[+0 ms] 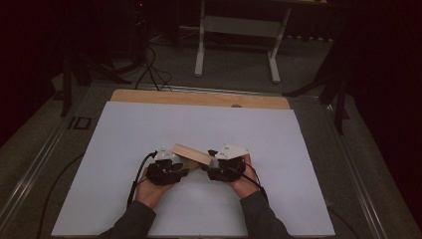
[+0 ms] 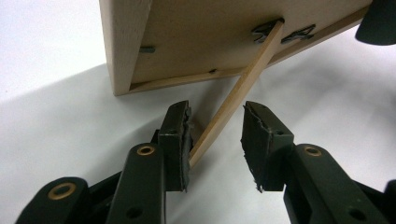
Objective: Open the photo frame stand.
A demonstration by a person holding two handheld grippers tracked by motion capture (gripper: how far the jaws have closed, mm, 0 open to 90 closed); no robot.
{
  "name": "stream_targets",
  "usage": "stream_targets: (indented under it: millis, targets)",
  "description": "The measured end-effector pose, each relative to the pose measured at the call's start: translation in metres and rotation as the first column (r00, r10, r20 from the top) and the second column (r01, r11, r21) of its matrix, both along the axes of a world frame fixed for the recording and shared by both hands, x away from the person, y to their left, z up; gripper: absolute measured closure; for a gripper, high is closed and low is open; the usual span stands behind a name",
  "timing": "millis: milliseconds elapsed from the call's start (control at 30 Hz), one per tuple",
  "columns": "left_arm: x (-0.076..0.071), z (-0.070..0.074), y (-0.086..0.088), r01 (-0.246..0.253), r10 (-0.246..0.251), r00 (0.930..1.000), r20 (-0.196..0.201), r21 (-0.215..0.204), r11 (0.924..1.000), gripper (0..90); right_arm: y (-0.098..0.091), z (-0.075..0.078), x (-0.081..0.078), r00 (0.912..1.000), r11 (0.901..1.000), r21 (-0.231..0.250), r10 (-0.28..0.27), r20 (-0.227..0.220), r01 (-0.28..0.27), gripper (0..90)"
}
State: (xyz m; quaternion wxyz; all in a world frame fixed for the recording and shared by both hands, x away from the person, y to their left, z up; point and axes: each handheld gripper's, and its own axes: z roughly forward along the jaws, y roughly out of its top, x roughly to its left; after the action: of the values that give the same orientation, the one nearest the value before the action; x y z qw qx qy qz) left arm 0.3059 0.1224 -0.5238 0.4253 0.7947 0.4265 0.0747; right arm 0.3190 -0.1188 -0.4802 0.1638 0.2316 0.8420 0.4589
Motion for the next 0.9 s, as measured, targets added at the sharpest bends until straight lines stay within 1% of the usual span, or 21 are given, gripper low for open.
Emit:
stream_targets:
  millis: [133, 300, 733, 900]
  targets:
    - [-0.0004, 0.0002, 0.0004, 0.001, -0.001, 1.0, 0.001, 0.004, 1.0, 59.2, -0.0002, -0.0002, 0.0, 1.0, 1.0, -0.005, -0.003, 0.0, 0.003, 39.9]
    - [-0.001, 0.001, 0.0019, -0.002, 0.002, 1.0, 0.003, 0.001, 1.0, 58.2, 0.0008, -0.0004, -0.0017, 0.9999, 0.9996, -0.028, -0.004, 0.01, 0.005, 38.5]
    - [-0.0016, 0.0027, 0.0046, -0.006, 0.006, 1.0, 0.006, -0.019, 0.9998, 57.8, -0.0003, 0.0001, -0.0028, 0.9999, 0.9991, -0.043, -0.001, 0.017, 0.001, 36.4]
    - [-0.0015, 0.0028, 0.0051, -0.008, 0.008, 0.9999, 0.007, -0.018, 0.9998, 57.7, -0.0008, 0.0, -0.0029, 0.9999, 0.9987, -0.051, 0.004, 0.016, -0.003, 36.0]
